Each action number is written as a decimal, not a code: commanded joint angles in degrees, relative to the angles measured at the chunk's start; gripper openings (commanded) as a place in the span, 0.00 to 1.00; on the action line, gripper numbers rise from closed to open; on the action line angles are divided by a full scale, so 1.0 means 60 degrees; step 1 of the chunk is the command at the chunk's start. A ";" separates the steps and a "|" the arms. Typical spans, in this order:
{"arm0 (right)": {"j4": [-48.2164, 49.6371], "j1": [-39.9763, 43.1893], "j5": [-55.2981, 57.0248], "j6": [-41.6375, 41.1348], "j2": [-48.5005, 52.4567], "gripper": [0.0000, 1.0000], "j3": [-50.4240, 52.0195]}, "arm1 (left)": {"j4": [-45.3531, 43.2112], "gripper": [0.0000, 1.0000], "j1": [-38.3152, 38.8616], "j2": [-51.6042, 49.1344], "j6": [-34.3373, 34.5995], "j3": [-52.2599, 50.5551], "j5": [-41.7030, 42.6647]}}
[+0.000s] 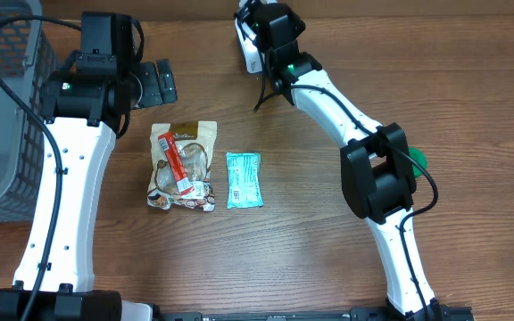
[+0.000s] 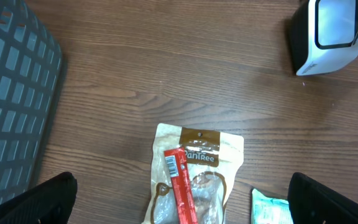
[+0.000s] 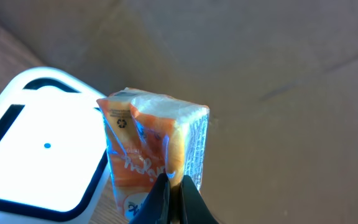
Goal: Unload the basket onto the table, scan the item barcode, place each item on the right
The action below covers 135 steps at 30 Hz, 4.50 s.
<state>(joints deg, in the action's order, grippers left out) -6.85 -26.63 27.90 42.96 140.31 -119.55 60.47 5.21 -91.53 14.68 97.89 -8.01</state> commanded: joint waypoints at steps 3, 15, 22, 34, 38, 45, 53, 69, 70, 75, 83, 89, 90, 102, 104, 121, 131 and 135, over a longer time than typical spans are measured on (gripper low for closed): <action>0.0211 -0.0259 -0.0138 0.1224 0.0157 0.04 -0.0058 | -0.0007 1.00 -0.0007 -0.0015 0.0127 0.0124 -0.0087; 0.0197 -0.0273 -0.0302 0.1344 0.0157 0.04 -0.0058 | -0.0007 1.00 -0.0007 -0.0015 0.0127 0.0124 -0.0087; 0.0171 -0.0273 -0.0415 0.0521 0.0157 0.04 -0.0058 | -0.0007 1.00 -0.0007 -0.0015 0.0127 0.0124 -0.0087; 0.0007 -0.0273 -0.0226 -0.1388 -0.0087 0.04 -0.0069 | -0.0007 1.00 -0.0007 -0.0015 0.0127 0.0124 -0.0087; -0.0663 -0.0266 -0.0601 -0.3060 -0.0911 0.04 -0.0069 | -0.0007 1.00 -0.0007 -0.0015 0.0127 0.0124 -0.0091; -0.3789 -0.0091 -0.0984 -0.5614 -0.2874 0.04 -0.0069 | -0.0007 1.00 -0.0007 -0.0015 0.0127 0.0124 -0.0087; -1.0761 0.1217 -0.4907 -0.8703 -0.3916 0.04 -0.0058 | -0.0007 1.00 -0.0007 -0.0015 0.0127 0.0124 -0.0087; -1.0870 0.3264 -0.4251 -0.8652 -0.3646 0.04 0.3945 | -0.0007 1.00 -0.0007 -0.0015 0.0127 0.0124 -0.0087; -1.0710 0.3264 -0.4142 -0.8652 -0.3646 0.04 0.4058 | -0.0007 1.00 -0.0007 -0.0015 0.0127 0.0124 -0.0087; -1.0619 0.3264 -0.3614 -0.8655 -0.3646 0.08 0.4131 | -0.0004 1.00 -0.0007 -0.0015 0.0127 0.0124 -0.0087; -1.0524 0.3264 -0.3588 -0.8816 -0.3683 0.72 0.4120 | -0.0007 1.00 -0.0007 -0.0015 0.0127 0.0124 -0.0087; -1.0724 0.2943 -0.5963 -0.8852 -0.4353 0.67 0.3206 | -0.0007 1.00 -0.0007 -0.0015 0.0127 0.0124 -0.0087; -1.0805 0.2830 -0.6280 -0.8834 -0.4521 0.66 0.3078 | -0.0007 1.00 -0.0007 -0.0015 0.0127 0.0124 -0.0087; -1.0524 0.0743 -0.7807 -0.9504 -0.4969 0.67 0.3603 | -0.0007 1.00 -0.0007 -0.0015 0.0127 0.0124 -0.0087; -1.0353 0.0517 -0.7807 -0.9989 -0.4972 0.67 0.3741 | -0.0007 1.00 -0.0007 -0.0015 0.0127 0.0124 -0.0087; -1.0892 0.0266 -0.6798 -1.0732 -0.4969 0.63 0.3807 | 0.0794 0.96 0.0033 -0.0091 0.0273 0.0091 0.3104; -1.0451 0.0266 -0.6291 -1.0695 -0.4969 0.66 0.4397 | 0.1195 0.04 0.1217 -0.0783 0.0885 -0.1450 0.2754; -0.9879 0.0273 -0.6255 -1.0695 -0.4972 0.66 0.5023 | 0.1056 0.04 0.1501 -0.1144 0.1173 -0.2011 0.2441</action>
<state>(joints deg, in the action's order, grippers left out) -67.64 -24.88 -11.00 -20.99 111.07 -91.72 67.48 13.39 -96.64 19.09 87.96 8.73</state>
